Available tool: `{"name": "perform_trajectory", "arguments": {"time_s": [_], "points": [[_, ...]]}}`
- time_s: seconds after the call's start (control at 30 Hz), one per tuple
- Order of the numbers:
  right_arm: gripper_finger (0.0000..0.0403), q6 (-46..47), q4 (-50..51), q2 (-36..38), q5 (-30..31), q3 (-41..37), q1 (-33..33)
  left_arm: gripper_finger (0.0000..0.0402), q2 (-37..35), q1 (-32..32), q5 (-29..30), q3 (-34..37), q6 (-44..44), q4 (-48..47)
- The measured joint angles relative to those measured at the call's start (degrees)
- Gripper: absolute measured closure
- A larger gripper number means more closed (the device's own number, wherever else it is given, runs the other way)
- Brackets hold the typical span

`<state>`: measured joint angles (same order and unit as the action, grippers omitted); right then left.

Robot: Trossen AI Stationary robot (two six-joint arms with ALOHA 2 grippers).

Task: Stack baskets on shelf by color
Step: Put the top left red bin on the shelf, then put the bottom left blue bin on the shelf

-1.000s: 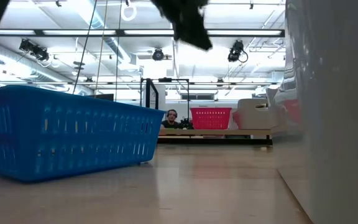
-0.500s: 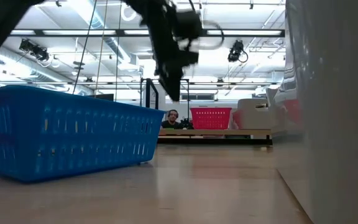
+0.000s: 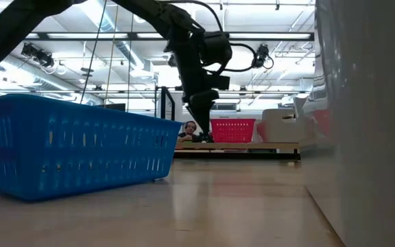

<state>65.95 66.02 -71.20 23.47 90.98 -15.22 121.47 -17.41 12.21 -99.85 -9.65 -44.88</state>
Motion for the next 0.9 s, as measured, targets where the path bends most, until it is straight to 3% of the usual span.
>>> {"name": "perform_trajectory", "arguments": {"time_s": [0.9], "points": [[0.0274,-1.45,1.43,0.0,1.13,0.0,0.04,0.0285,-0.79,2.29,-0.44,0.0,-3.02,-1.6]]}}
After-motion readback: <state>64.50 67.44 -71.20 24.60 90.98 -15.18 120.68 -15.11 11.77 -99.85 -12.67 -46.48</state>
